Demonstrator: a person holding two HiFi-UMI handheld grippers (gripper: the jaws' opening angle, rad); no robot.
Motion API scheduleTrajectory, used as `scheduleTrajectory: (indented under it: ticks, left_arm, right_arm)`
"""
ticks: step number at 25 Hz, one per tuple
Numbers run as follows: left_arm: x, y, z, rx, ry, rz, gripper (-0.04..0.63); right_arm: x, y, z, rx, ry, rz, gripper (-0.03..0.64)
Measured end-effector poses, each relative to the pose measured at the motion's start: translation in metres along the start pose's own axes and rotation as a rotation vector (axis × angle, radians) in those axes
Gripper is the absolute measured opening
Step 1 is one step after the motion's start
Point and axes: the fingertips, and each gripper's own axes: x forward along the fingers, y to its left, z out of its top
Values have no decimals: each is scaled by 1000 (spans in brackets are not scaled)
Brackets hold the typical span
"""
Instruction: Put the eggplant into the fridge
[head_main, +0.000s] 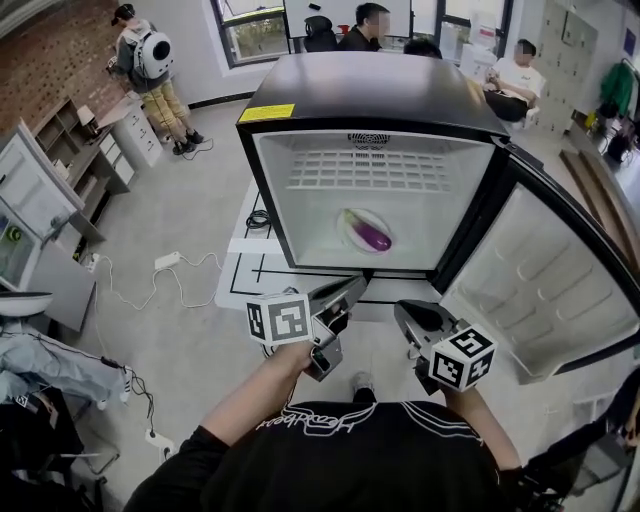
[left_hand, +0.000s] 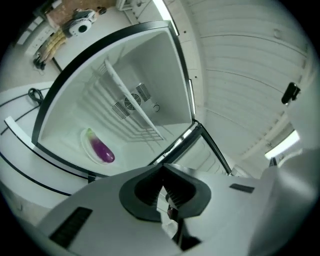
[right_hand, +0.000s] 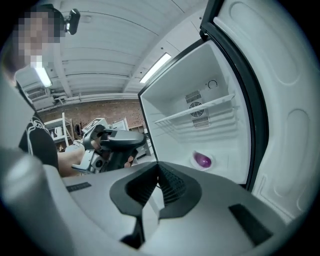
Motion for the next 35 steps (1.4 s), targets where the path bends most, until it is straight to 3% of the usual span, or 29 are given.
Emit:
scheduleTrajectory:
  ticks: [9,16,22,27,35]
  left_arm:
    - [-61,-40,-28,279,1,41,9]
    - [-91,-67,-60,366,49,-3,9]
    - [-107,-82,-70,416,16,-18,9]
    - [-109,-93,-93,528,74,9,9]
    - [-110,-126,-133,441,75,16,9]
  right_arm:
    - [-32,55,-7,-36,-21,4,6]
    - [-58,80,-9,-52,-29,-3,6]
    - [-66,102,-10,-59,-26,48,6]
    - [-73,113,-15,-79,-10,77,6]
    - [-126,122,-27,-101,-16,99,6]
